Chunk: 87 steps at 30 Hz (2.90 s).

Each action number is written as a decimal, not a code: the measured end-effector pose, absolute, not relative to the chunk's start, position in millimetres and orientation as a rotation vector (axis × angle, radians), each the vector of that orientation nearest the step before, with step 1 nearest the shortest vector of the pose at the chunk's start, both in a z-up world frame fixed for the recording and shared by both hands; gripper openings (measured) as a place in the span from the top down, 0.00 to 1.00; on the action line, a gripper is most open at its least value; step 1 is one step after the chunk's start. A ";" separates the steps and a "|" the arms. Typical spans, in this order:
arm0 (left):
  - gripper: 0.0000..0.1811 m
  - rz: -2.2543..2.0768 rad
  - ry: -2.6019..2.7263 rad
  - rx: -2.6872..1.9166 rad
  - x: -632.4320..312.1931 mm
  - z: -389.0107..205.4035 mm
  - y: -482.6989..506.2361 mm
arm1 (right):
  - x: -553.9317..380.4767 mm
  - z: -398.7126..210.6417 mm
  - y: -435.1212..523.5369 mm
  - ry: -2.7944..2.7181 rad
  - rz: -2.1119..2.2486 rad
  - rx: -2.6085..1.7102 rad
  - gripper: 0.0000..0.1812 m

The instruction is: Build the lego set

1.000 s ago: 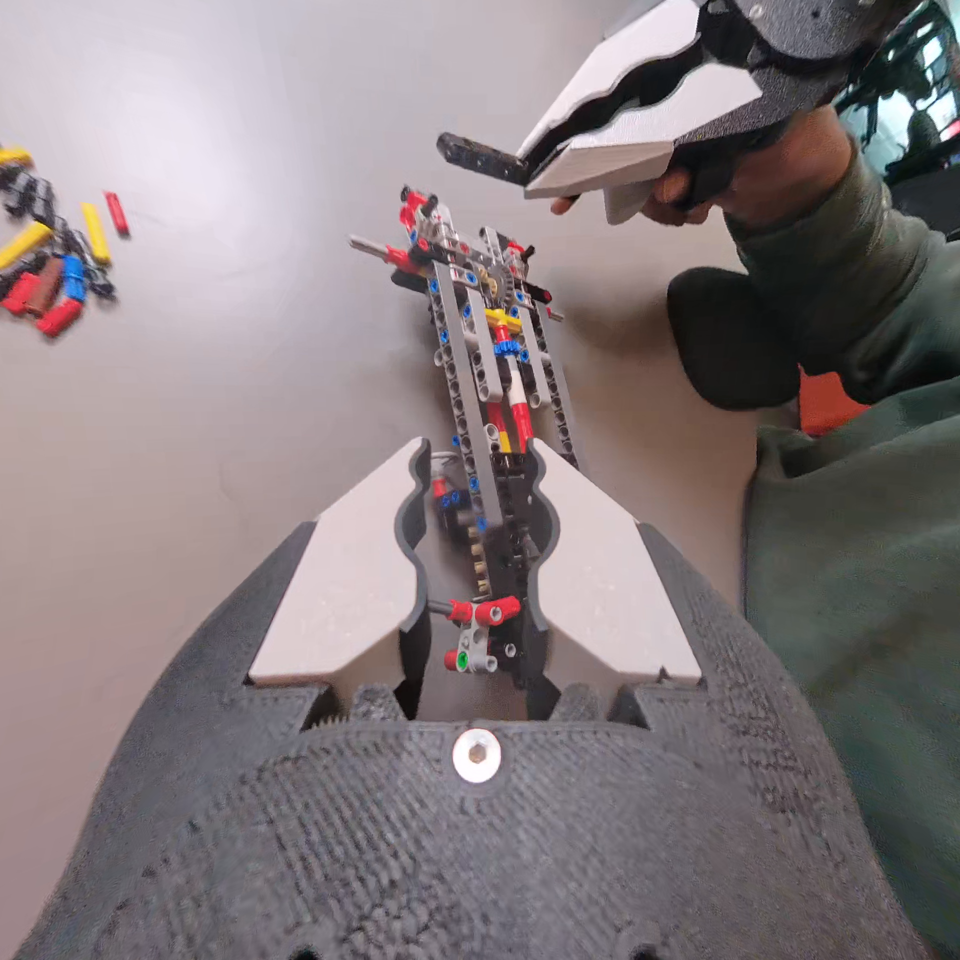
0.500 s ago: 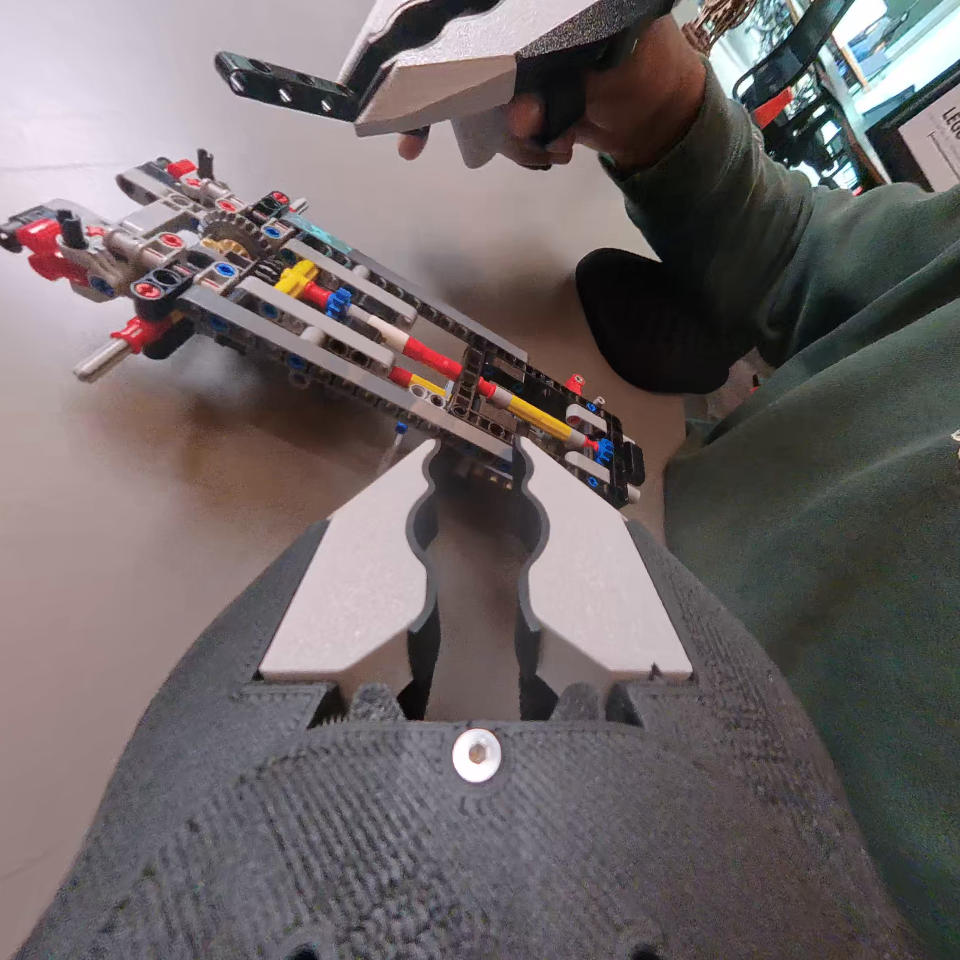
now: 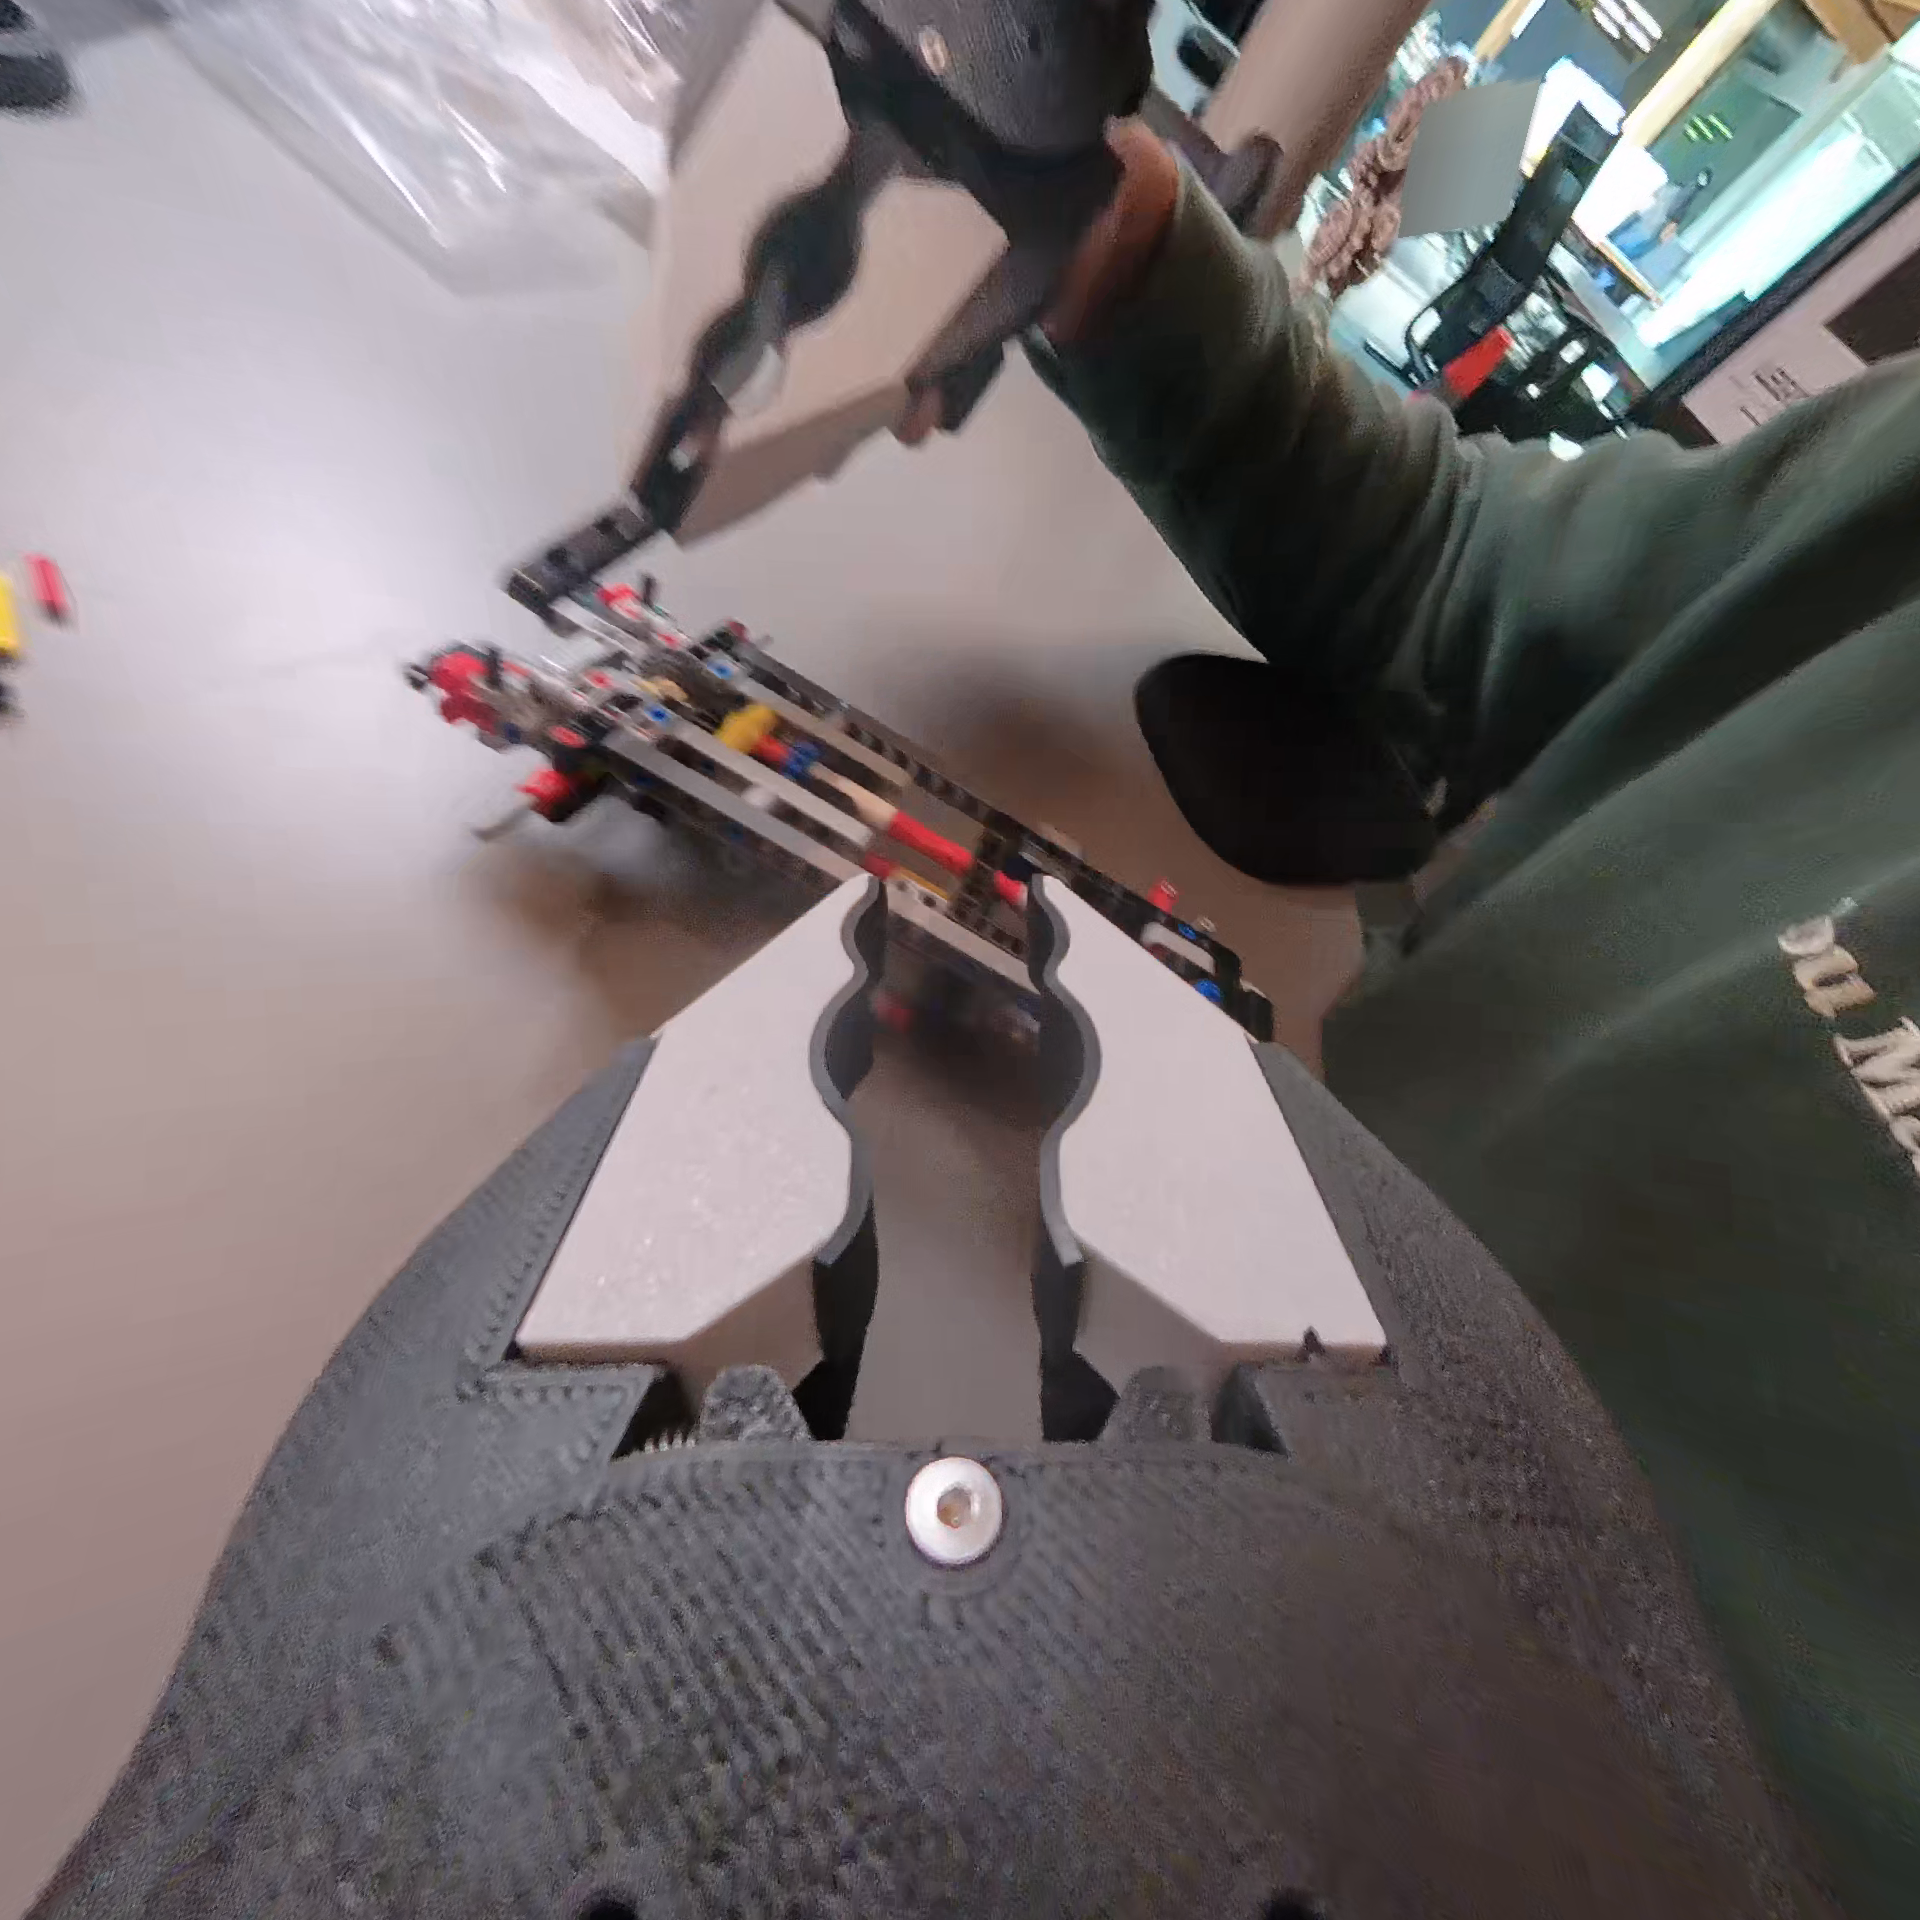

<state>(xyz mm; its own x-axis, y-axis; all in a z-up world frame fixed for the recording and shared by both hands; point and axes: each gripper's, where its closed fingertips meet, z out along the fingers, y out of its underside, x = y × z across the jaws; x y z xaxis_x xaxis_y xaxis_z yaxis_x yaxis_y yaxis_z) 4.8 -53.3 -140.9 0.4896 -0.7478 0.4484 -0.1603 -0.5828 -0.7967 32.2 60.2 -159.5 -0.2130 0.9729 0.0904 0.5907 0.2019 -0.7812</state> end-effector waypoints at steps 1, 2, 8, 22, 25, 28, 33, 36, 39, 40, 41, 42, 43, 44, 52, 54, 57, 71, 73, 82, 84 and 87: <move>0.86 -1.037 0.715 -2.018 -2.4 -135.9 -39.0 | 30.9 -161.6 61.1 -1.883 0.862 -1.451 0.98; 0.87 -0.993 0.696 -2.004 -9.4 -133.0 -24.2 | 29.2 -163.4 62.0 -1.870 0.897 -1.456 0.98; 0.86 -0.702 0.843 -1.981 -29.7 -159.3 48.3 | 24.7 -181.2 65.6 -1.841 0.966 -1.485 0.98; 0.96 -0.807 0.992 -1.949 -0.7 -182.0 61.8 | 21.9 -190.4 67.8 -1.865 1.041 -1.499 0.97; 0.96 -0.824 0.988 -1.958 -2.2 -182.3 60.9 | 19.9 -191.9 67.5 -1.870 1.042 -1.496 0.97; 0.96 -0.818 0.982 -1.971 -4.4 -182.5 61.3 | 18.1 -192.1 68.9 -1.860 1.055 -1.497 0.97; 0.96 -0.835 0.964 -1.979 -6.9 -182.7 60.4 | 23.1 -191.6 74.7 -1.841 1.093 -1.503 0.94; 0.96 -0.840 0.966 -1.982 -8.4 -182.3 58.0 | 32.7 -189.1 78.3 -1.853 1.112 -1.502 0.90; 0.96 -0.848 0.965 -1.982 -9.4 -182.0 56.9 | 40.4 -193.4 78.8 -1.897 1.093 -1.492 0.88; 0.96 -0.851 0.964 -1.981 -9.5 -181.8 56.7 | 40.6 -196.0 79.3 -1.906 1.075 -1.489 0.88; 0.96 -0.854 0.964 -1.982 -9.6 -181.8 56.7 | 40.5 -198.8 78.9 -1.916 1.065 -1.491 0.88; 0.96 -0.855 0.964 -1.984 -9.8 -182.0 56.6 | 39.2 -199.9 78.8 -1.913 1.064 -1.491 0.89; 0.96 -0.858 0.964 -1.985 -9.7 -182.0 56.2 | 37.9 -199.6 78.5 -1.906 1.071 -1.485 0.89; 0.96 -0.861 0.965 -1.986 -9.7 -181.9 55.6 | 37.6 -199.3 77.6 -1.907 1.078 -1.483 0.89; 0.97 -0.876 0.968 -1.988 -11.2 -181.5 53.7 | 40.2 -193.8 77.2 -1.905 1.078 -1.450 0.96; 0.96 -0.876 0.969 -1.989 -11.4 -181.5 53.5 | 39.4 -194.0 77.7 -1.900 1.075 -1.449 0.97; 0.97 -0.877 0.969 -1.990 -12.8 -181.2 52.8 | 37.9 -194.5 77.1 -1.895 1.079 -1.448 0.97; 0.96 -0.834 1.042 -2.066 -13.2 -198.0 42.7 | 37.3 -210.2 70.4 -1.976 0.996 -1.441 0.97; 0.96 -0.851 1.039 -2.066 -12.9 -197.8 41.0 | 37.1 -209.4 69.8 -1.966 1.019 -1.447 0.97; 0.92 -0.958 0.986 -2.066 -10.1 -193.4 37.5 | 37.5 -210.3 68.2 -1.965 1.046 -1.465 0.97; 0.93 -0.982 0.960 -2.050 -10.2 -187.5 38.1 | 37.0 -209.0 67.8 -1.958 1.057 -1.465 0.97; 0.91 -0.958 0.959 -2.057 -12.4 -187.2 38.6 | 36.8 -208.2 66.4 -1.957 1.072 -1.465 0.97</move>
